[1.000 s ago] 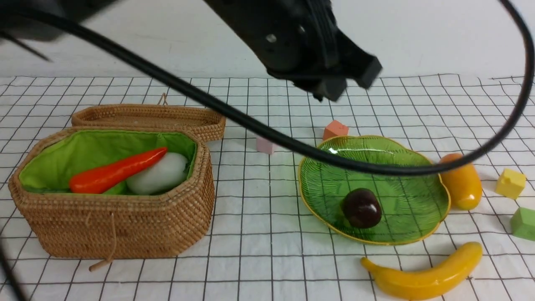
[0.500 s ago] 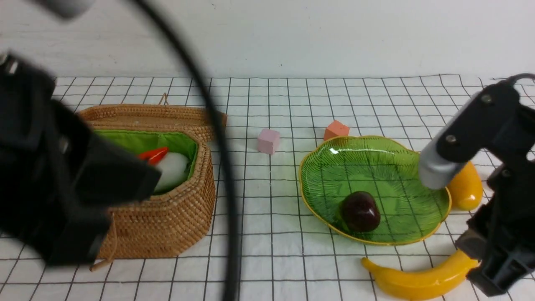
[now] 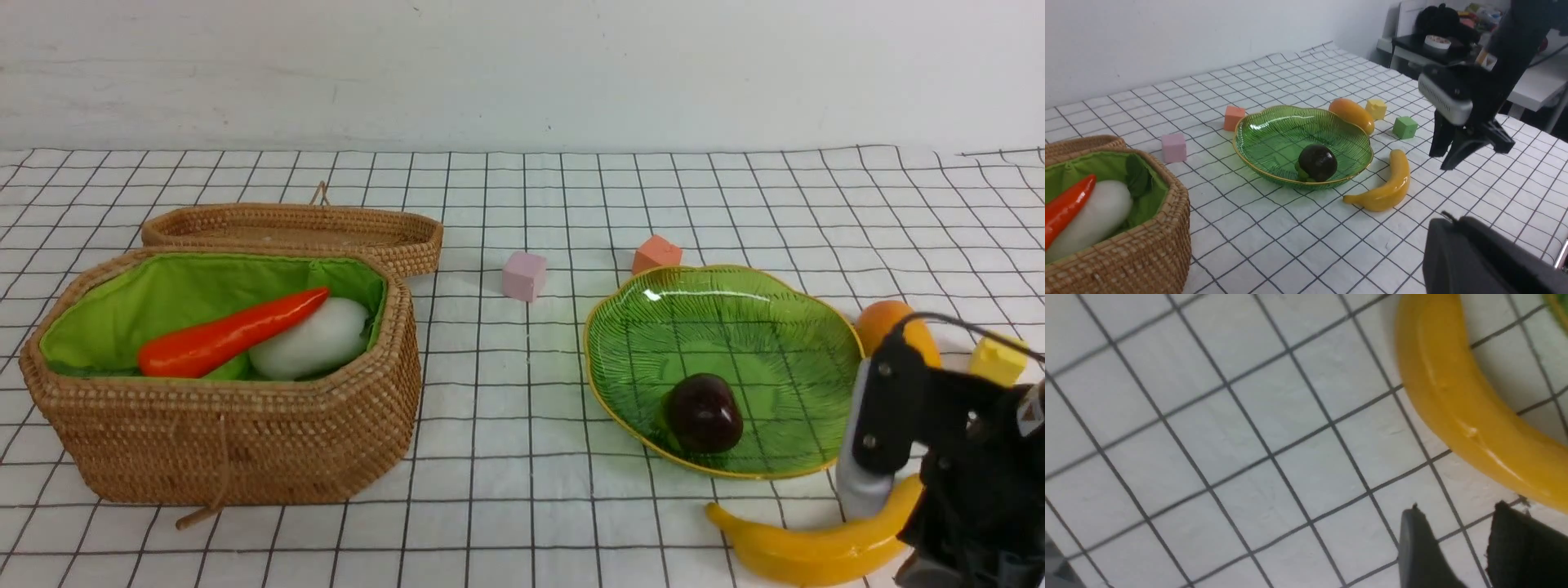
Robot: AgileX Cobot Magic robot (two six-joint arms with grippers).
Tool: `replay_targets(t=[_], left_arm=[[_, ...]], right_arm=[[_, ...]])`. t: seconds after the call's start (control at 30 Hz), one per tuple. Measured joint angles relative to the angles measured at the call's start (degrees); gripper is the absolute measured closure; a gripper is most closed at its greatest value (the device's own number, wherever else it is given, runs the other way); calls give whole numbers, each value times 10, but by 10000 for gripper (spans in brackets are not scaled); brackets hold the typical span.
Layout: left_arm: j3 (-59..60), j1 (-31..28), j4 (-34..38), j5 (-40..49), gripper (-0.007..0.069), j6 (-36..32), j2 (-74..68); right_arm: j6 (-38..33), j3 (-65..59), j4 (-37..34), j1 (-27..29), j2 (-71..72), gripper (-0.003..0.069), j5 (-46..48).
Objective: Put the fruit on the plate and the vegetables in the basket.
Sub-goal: Use the right arm to grab a banana and put it into the right plate
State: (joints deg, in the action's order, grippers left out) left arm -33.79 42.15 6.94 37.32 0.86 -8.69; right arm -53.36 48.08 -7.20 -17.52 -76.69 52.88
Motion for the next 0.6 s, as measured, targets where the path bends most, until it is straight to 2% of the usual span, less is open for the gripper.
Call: replay_targets(t=[0.27, 0.6], left_arm=[[1, 0, -2, 0, 638, 8, -16], [2, 0, -2, 4, 638, 8, -21]], right_arm=[[-32, -9, 25, 0, -93, 214, -133], [-89, -8, 37, 0, -172, 193, -194]])
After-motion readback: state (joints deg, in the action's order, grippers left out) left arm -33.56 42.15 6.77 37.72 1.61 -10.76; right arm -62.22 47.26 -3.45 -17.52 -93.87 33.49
